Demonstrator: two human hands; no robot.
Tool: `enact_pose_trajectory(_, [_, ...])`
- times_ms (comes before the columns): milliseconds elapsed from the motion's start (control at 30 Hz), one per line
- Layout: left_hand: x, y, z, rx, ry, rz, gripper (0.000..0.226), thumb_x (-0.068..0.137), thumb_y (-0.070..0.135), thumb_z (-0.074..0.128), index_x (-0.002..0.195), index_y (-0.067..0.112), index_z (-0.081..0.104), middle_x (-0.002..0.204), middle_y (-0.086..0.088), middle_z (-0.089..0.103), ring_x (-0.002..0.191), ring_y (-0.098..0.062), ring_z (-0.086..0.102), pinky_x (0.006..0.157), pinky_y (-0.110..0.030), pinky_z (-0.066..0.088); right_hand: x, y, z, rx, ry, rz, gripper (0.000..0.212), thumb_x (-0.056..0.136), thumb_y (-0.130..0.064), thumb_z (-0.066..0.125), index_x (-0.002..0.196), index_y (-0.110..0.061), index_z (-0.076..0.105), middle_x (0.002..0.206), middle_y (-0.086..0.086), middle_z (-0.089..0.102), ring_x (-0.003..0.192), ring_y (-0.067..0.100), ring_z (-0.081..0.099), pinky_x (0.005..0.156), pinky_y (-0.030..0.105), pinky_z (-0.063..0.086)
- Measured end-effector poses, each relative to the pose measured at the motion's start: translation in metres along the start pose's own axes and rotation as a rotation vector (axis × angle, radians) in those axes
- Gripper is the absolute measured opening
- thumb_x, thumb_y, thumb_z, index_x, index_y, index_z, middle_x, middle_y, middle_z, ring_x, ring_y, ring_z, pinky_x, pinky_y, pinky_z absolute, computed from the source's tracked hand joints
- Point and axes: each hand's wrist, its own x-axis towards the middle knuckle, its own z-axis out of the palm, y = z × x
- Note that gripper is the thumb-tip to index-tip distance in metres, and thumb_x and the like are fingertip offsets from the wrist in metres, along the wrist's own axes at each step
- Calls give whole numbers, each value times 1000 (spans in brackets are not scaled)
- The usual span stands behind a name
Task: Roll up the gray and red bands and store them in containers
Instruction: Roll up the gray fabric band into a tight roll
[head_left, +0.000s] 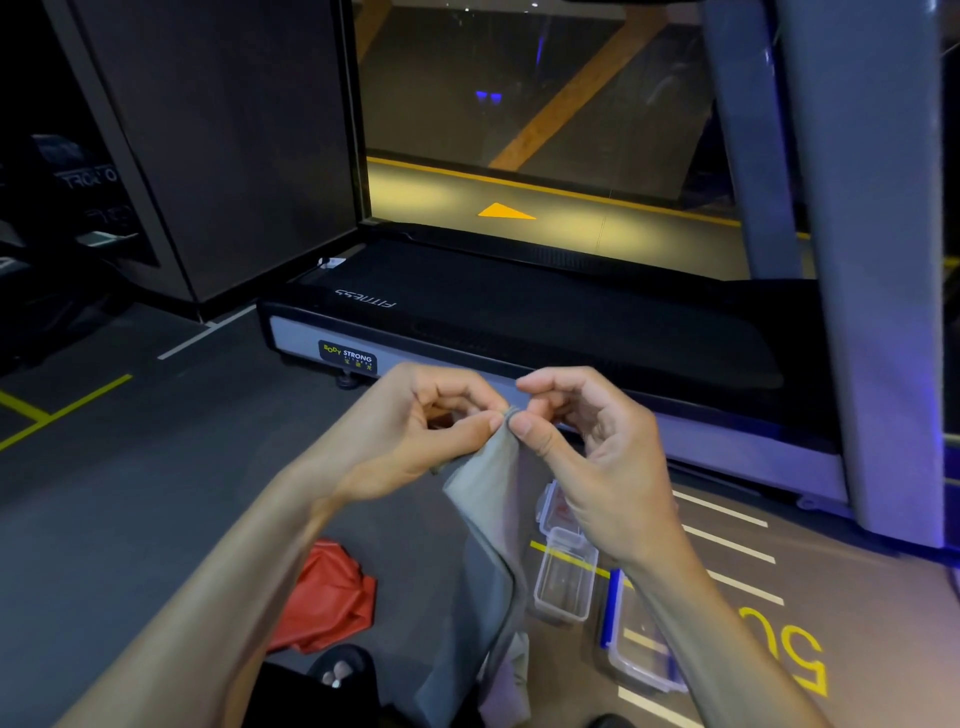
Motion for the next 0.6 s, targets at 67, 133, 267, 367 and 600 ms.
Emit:
enact_pose_trajectory(67, [0, -1, -1, 13, -9, 14, 14, 97, 15, 64, 100, 6, 74, 87, -18, 71, 77, -17, 61, 71, -22, 47, 0, 3, 0, -30, -34, 10, 18, 90, -8, 76, 106, -18, 74, 92, -3, 69, 90, 17, 67, 85, 30, 52])
enact_pose_trajectory(133, [0, -2, -1, 20, -13, 16, 14, 97, 16, 64, 102, 7, 73, 95, -18, 73, 85, -26, 66, 80, -29, 50, 1, 6, 0, -59, -52, 5, 13, 92, -10, 74, 104, -16, 75, 98, -4, 68, 97, 22, 68, 86, 34, 54])
enact_pose_trajectory(267, [1, -3, -1, 38, -13, 3, 13, 98, 15, 64, 104, 8, 73, 99, -14, 74, 93, -35, 69, 85, -41, 53, 0, 5, 1, -6, -30, 56, 5, 93, -9, 73, 97, -12, 73, 95, -1, 75, 95, 18, 72, 87, 35, 57])
enact_pose_trajectory(367, [0, -2, -1, 3, -21, -26, 11, 96, 14, 67, 104, 9, 72, 93, -15, 72, 83, -21, 65, 77, -32, 50, -1, 5, 2, -19, -18, 66, 5, 94, -9, 73, 91, -12, 70, 87, -2, 74, 83, 16, 71, 78, 37, 56])
enact_pose_trajectory(600, [1, 14, -2, -64, 45, -5, 21, 89, 11, 73, 108, 8, 66, 86, -17, 74, 74, -21, 62, 70, -26, 50, 5, -5, -3, -52, 68, -1, 7, 97, -8, 67, 91, -12, 67, 86, 3, 67, 81, 20, 64, 74, 34, 52])
